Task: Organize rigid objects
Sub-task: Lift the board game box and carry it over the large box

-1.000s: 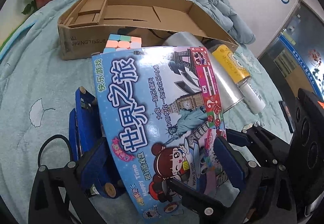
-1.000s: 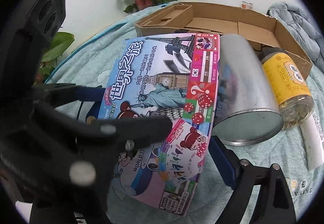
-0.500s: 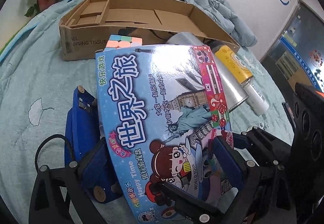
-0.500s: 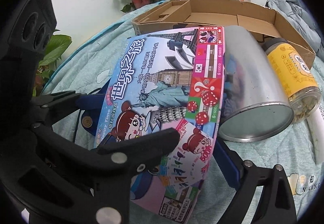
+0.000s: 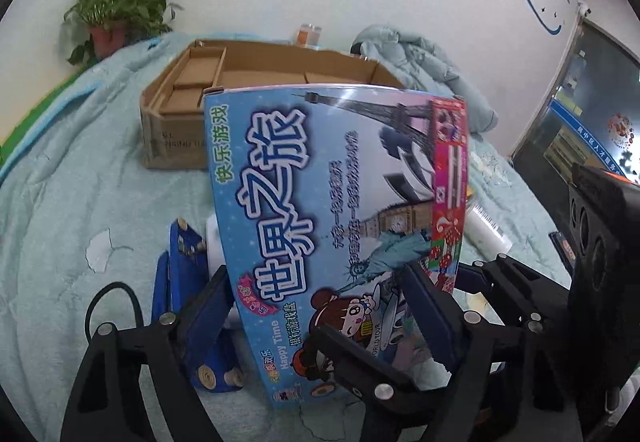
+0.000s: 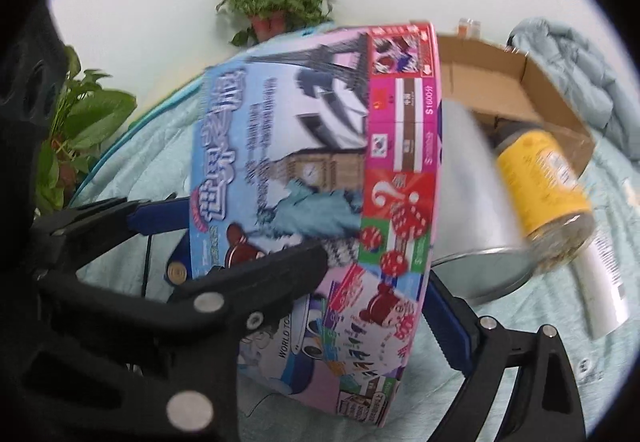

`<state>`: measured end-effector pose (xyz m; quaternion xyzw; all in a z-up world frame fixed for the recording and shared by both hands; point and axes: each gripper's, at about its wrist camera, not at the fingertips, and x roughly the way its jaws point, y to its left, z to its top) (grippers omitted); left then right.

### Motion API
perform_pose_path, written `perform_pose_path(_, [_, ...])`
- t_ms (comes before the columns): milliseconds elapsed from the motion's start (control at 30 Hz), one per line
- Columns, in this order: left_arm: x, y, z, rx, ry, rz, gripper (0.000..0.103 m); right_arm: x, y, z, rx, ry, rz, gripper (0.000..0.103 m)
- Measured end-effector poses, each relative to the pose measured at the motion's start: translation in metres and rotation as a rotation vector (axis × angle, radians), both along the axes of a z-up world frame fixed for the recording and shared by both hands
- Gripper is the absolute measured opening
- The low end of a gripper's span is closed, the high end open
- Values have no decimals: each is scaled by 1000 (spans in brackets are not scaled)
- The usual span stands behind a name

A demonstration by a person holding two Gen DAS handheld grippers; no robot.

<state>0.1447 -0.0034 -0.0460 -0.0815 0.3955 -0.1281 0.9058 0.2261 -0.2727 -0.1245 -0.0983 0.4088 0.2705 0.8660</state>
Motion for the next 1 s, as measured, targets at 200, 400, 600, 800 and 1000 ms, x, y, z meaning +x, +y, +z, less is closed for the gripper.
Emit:
perform_pose_path(200, [-8,-6,37,26,-127,0,82,2,-1,21,40,-50,-17,90])
perform_pose_path(400, [-11,-5,68,10,-190,7,82,2,-1,49,82,-97,-26,89])
perform_pose_path(600, [-2,-8,99,10,-251,8,82,13,2,69,109,-156,-28,88])
perform_pose_path(800, [15,-10,134,22,-311,-5,82,27,4,88,121,-217,-24,88])
perform_pose_path(1000, [56,-10,157,29,-331,-12,82,54,9,97,121,-250,-15,88])
